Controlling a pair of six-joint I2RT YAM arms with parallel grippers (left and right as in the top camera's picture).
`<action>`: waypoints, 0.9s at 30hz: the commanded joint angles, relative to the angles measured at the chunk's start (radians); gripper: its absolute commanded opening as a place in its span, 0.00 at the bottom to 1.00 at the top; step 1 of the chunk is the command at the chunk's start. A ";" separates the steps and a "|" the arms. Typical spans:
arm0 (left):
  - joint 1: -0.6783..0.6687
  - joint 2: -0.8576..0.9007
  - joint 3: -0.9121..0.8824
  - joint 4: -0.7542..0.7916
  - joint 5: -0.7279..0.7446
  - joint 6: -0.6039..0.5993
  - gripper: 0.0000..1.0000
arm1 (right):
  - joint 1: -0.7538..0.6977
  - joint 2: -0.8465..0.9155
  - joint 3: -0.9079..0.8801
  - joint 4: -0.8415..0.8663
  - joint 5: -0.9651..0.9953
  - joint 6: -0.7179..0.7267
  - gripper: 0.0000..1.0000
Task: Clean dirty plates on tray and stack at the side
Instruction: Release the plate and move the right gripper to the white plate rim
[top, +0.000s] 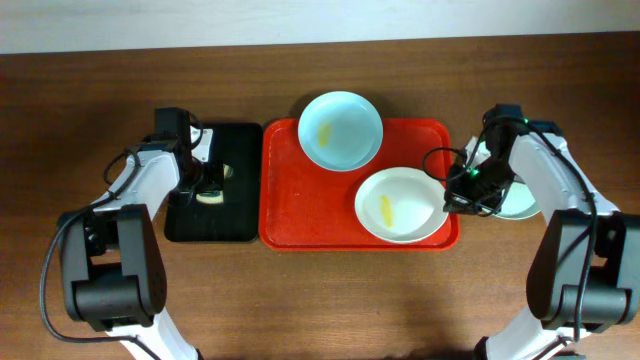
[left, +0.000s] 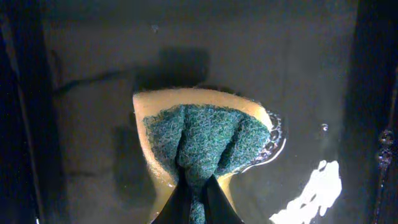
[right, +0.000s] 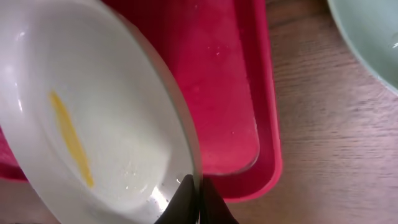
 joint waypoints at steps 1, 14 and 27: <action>0.002 0.033 0.008 0.003 0.008 0.019 0.05 | 0.021 -0.004 -0.066 0.036 -0.020 0.063 0.04; 0.002 0.033 0.008 0.003 0.008 0.019 0.04 | -0.001 -0.004 0.006 0.127 0.206 0.063 0.04; 0.002 0.033 0.008 0.004 0.008 0.019 0.05 | 0.002 -0.004 0.093 0.232 0.259 0.050 0.61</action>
